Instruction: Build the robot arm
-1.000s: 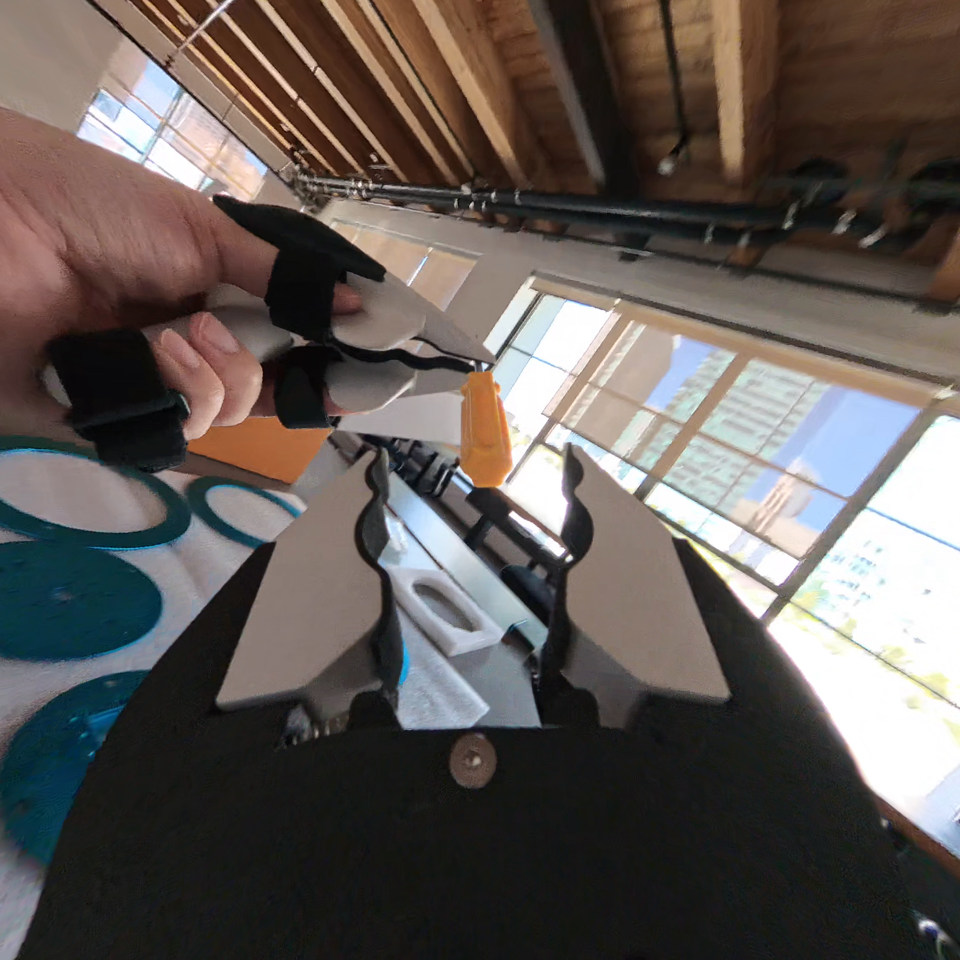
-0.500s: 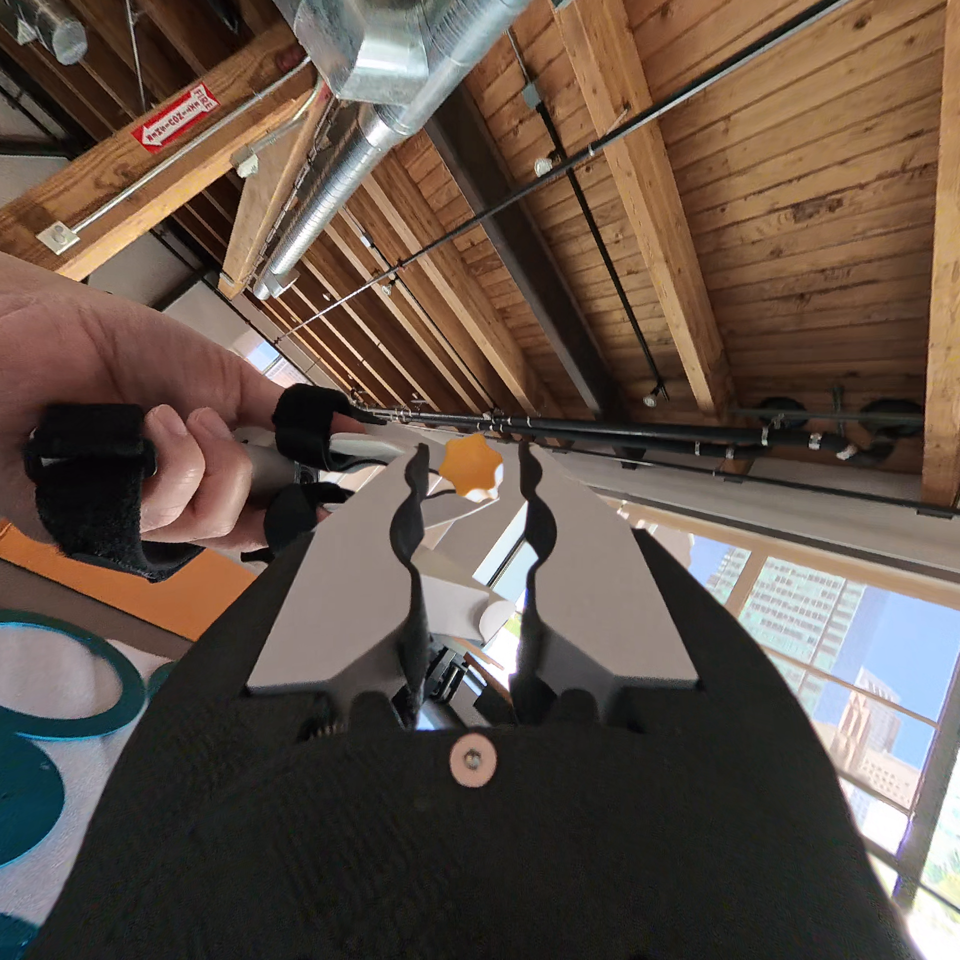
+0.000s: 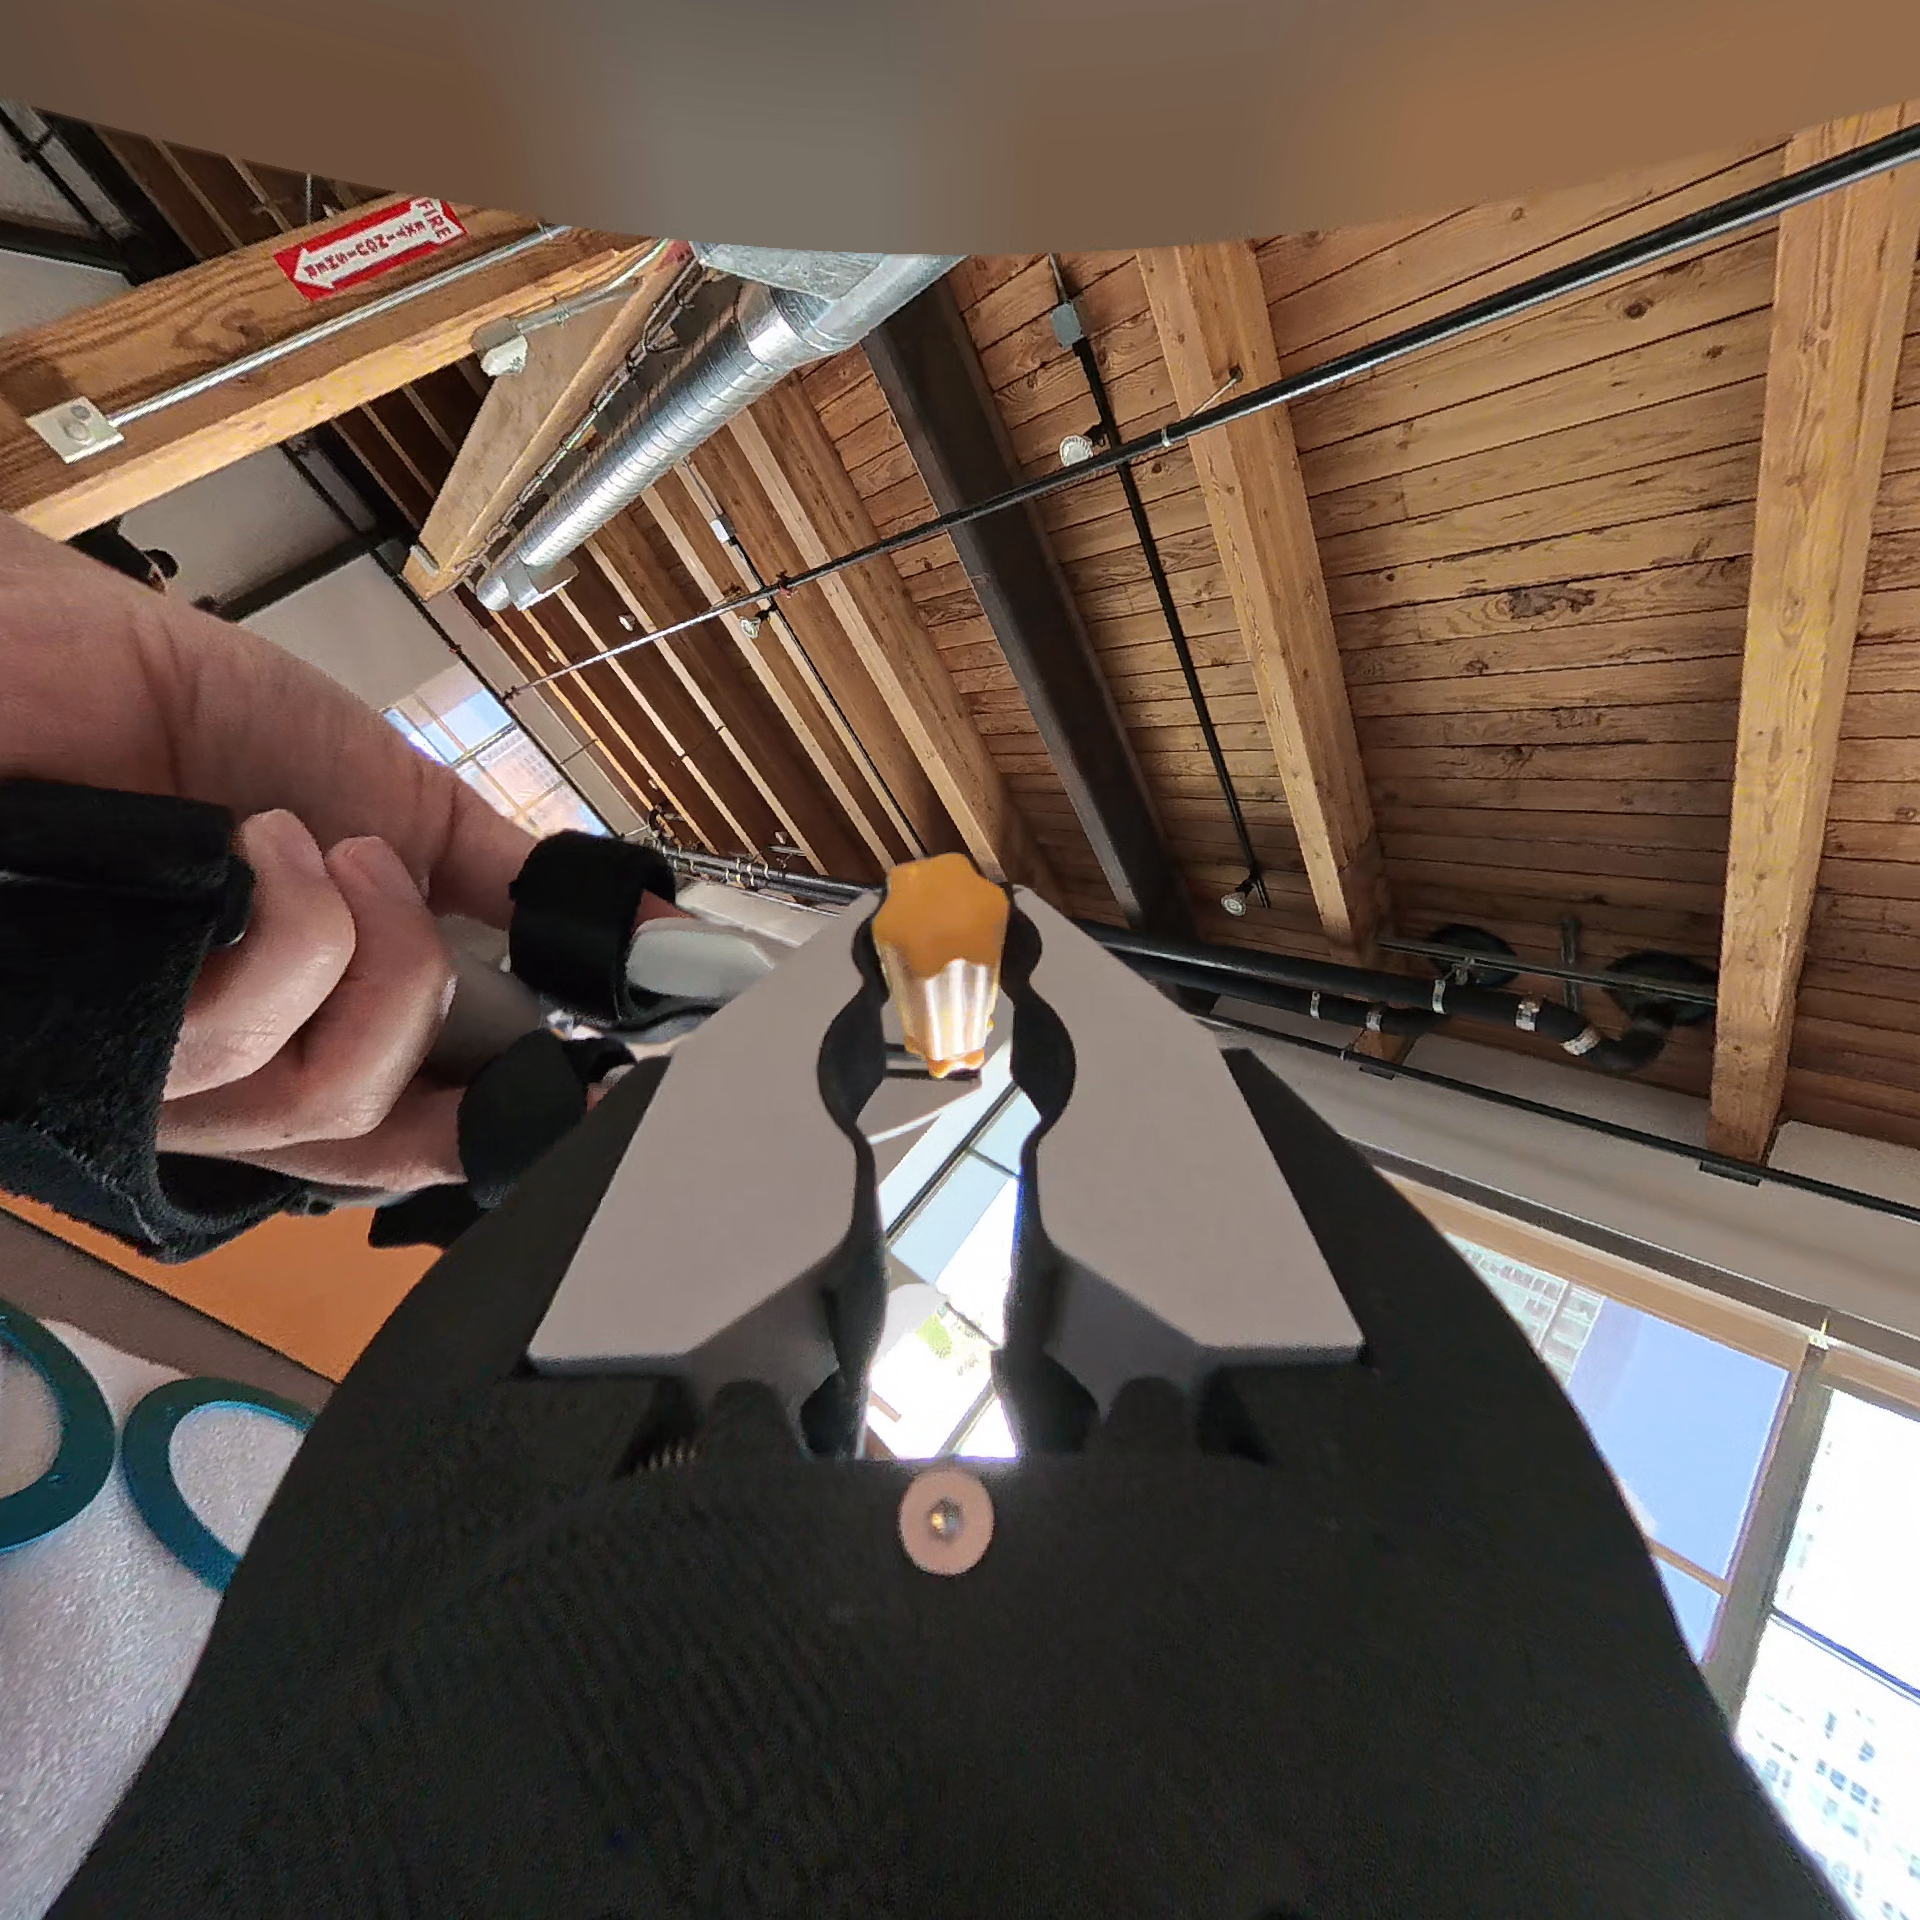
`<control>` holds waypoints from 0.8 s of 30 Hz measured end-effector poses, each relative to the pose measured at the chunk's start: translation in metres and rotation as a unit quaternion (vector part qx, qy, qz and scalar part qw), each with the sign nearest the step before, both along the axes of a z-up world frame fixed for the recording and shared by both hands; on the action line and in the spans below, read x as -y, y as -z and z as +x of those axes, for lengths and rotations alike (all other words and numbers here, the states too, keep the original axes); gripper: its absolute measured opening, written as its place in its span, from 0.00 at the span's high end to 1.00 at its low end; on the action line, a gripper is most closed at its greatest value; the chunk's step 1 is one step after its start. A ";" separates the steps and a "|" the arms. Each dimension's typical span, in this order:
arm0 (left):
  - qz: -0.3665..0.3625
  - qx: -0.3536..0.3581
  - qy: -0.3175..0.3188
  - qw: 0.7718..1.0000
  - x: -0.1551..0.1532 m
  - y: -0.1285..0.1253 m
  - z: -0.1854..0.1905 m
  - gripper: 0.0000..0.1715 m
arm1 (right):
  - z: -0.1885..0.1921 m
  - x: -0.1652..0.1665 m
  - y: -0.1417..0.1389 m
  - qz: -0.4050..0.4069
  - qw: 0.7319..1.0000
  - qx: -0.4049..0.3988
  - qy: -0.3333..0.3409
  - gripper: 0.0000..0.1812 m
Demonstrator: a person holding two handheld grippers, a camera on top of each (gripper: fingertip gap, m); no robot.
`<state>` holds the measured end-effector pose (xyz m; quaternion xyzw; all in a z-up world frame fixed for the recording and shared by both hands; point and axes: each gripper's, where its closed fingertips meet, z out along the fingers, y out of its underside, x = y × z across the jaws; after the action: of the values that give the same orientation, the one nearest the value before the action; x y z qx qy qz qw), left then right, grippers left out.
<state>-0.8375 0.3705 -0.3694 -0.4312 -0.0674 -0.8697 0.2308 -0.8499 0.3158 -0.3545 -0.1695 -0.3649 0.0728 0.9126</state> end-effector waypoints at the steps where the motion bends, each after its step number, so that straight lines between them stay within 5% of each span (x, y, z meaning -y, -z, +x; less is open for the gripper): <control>1: -0.005 0.006 0.007 1.000 0.001 0.000 0.001 0.99 | 0.001 0.002 -0.002 0.004 1.000 -0.002 -0.001 0.91; 12: -0.038 0.060 0.081 0.994 0.013 -0.001 0.013 0.99 | -0.002 0.020 -0.009 0.059 0.996 0.062 0.009 0.91; 24: -0.071 0.093 0.097 0.988 0.007 0.007 0.007 0.99 | -0.013 0.012 -0.007 0.028 0.983 0.176 0.033 0.92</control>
<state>-0.8302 0.3635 -0.3764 -0.3683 -0.1085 -0.9171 0.1069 -0.8631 0.3042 -0.3477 -0.1656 -0.5158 0.0014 0.8406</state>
